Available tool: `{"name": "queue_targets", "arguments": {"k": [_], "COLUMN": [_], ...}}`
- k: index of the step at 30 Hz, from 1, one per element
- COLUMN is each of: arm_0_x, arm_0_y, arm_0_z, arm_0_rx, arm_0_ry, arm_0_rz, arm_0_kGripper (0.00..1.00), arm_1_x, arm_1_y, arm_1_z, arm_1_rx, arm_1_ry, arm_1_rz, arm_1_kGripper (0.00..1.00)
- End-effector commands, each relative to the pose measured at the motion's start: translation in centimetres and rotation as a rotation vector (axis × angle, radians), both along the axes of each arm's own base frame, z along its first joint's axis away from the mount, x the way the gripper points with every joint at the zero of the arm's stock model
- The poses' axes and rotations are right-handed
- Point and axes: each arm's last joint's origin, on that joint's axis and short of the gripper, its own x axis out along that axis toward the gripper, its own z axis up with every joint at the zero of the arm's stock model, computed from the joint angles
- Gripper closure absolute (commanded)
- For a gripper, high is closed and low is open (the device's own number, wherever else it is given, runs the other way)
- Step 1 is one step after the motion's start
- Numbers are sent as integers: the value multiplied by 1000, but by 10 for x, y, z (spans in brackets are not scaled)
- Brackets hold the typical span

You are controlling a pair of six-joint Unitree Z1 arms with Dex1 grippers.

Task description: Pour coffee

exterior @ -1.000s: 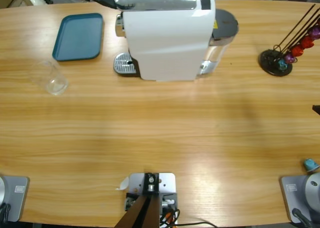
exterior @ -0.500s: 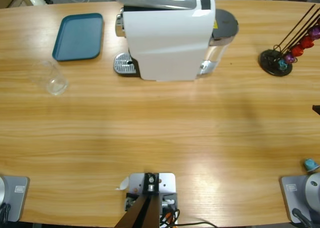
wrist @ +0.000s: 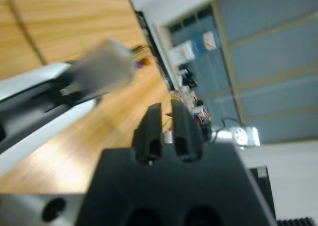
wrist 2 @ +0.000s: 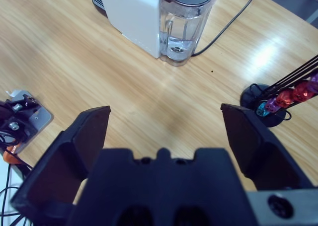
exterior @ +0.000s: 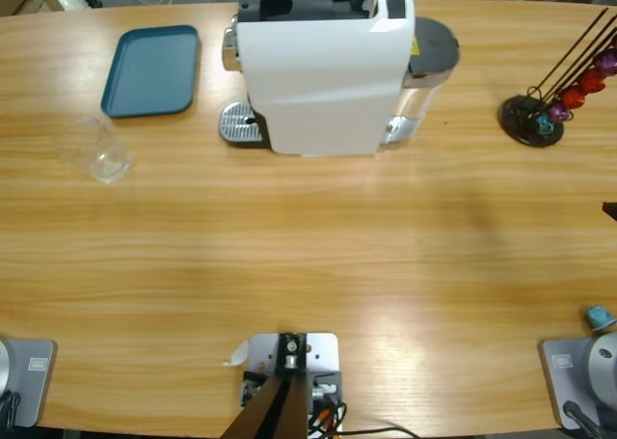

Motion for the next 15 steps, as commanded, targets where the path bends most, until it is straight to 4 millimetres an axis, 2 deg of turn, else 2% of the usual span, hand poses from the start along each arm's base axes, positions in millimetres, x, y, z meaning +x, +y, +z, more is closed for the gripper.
{"name": "queue_targets", "arguments": {"k": [1,2,4,6,8,10,11,13,15], "arm_0_x": [-43,-60,-101,-132,-155,-172,-180,-190,-195], "arm_0_y": [12,21,39,55,74,92,99,109,114], "arm_0_z": [-28,-36,-57,-76,-92,-101,-104,-108,-113], "arm_0_rx": [234,345,609,721,745,744,735,717,713], "arm_0_ry": [-297,-379,-498,-532,-519,-516,-508,-489,-475], "arm_0_rz": [67,92,99,72,53,41,43,50,56], "arm_0_kGripper": [7,9,4,4,8,9,9,12,13], "arm_1_x": [-13,-9,9,38,65,85,90,93,95], "arm_1_y": [-36,-36,-30,-21,-9,0,2,4,4], "arm_1_z": [9,10,12,11,2,-17,-27,-41,-47], "arm_1_rx": [120,108,62,49,35,29,30,42,37], "arm_1_ry": [-251,-269,-274,-244,-228,-217,-214,-213,-207], "arm_1_rz": [-406,-472,-622,-695,-691,-686,-686,-676,-680], "arm_1_kGripper": [155,235,246,247,247,248,257,357,363]}}
